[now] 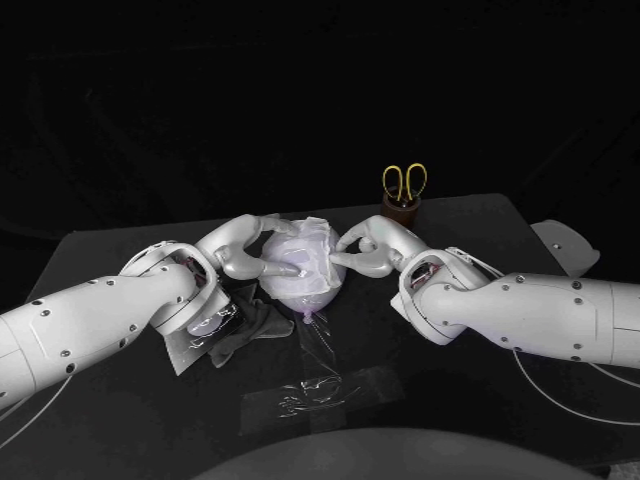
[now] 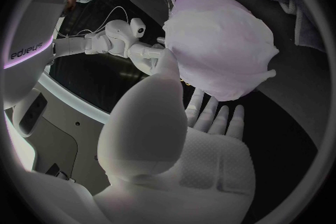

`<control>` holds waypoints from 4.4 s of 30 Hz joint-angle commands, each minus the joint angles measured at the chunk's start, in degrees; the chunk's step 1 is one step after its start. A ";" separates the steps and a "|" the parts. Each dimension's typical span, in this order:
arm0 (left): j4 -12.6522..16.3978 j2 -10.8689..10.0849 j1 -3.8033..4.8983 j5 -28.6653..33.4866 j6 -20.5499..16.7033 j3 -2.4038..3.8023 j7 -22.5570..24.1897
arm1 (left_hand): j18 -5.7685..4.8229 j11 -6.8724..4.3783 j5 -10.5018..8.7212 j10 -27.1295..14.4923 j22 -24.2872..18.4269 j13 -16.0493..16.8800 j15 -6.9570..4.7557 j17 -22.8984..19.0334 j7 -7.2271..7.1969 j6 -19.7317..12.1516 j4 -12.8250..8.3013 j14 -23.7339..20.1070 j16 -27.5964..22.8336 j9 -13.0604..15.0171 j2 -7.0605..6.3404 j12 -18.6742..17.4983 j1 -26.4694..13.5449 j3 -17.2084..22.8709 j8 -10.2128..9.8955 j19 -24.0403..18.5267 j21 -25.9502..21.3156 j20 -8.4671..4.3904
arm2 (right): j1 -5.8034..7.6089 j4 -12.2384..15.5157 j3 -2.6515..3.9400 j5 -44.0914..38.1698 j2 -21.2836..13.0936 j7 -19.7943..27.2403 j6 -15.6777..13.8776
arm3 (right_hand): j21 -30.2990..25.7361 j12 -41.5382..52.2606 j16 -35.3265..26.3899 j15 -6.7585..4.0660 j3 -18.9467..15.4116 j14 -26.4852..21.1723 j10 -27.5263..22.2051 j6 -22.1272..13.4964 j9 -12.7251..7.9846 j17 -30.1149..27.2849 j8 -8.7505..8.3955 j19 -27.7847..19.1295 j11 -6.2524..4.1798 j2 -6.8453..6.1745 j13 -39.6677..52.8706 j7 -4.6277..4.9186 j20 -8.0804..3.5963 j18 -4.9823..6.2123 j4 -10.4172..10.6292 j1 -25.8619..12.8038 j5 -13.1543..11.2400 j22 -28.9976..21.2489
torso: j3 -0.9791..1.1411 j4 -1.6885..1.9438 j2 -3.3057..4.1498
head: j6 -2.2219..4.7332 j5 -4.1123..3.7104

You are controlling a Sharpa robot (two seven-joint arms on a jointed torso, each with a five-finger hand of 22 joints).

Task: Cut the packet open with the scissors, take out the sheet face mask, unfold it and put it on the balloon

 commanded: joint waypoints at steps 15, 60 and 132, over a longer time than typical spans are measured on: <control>0.17 0.08 -0.13 -0.06 1.60 -0.15 -0.46 | 0.14 -0.08 -0.17 0.37 0.12 0.08 0.09 0.07 4.99 0.43 0.08 0.35 0.27 -0.06 0.72 0.10 -0.09 0.43 0.25 0.34 0.37 -0.09 | -0.20 1.64 -0.02 -1.99 -0.67 -0.46 2.29 | -0.28 0.19 0.25 -0.37 -0.60 5.99 6.46 0.60 -0.13 15.05 -0.57 0.35 0.12 -1.42 15.08 0.16 -0.12 0.19 1.35 -0.07 0.46 0.07 | 0.06 -0.07 0.02 | -0.33 0.12; 0.29 0.31 -0.13 0.81 1.78 -0.15 -0.69 | 0.57 0.03 -0.19 0.42 0.15 0.07 0.23 0.13 5.10 0.48 0.04 0.53 0.28 -0.06 1.51 0.10 0.01 0.86 0.23 0.49 0.44 -0.10 | -0.34 -1.99 -0.04 -6.15 2.81 -0.52 -1.10 | 1.98 0.19 0.25 -3.49 8.03 5.99 6.46 7.31 2.39 15.05 3.17 3.52 -3.39 1.72 15.08 -3.62 -2.34 -0.50 -0.44 8.81 -0.76 2.82 | 0.05 -0.03 0.00 | -0.76 -0.16; 0.27 0.25 -0.13 1.23 1.96 -0.15 -0.78 | 0.99 0.14 -0.20 0.40 0.23 0.06 0.35 0.15 5.21 0.44 0.00 0.56 0.25 -0.10 2.21 0.08 0.09 1.25 0.17 0.70 0.51 -0.10 | -0.38 -0.06 -0.11 -0.83 -0.37 2.27 -1.69 | -0.61 0.19 0.25 -0.71 6.93 5.99 6.46 -1.24 7.17 15.05 -0.95 2.85 -0.13 -5.24 15.08 0.06 -0.58 -0.21 5.41 2.79 -0.42 2.86 | 0.02 0.03 0.00 | -0.60 -0.38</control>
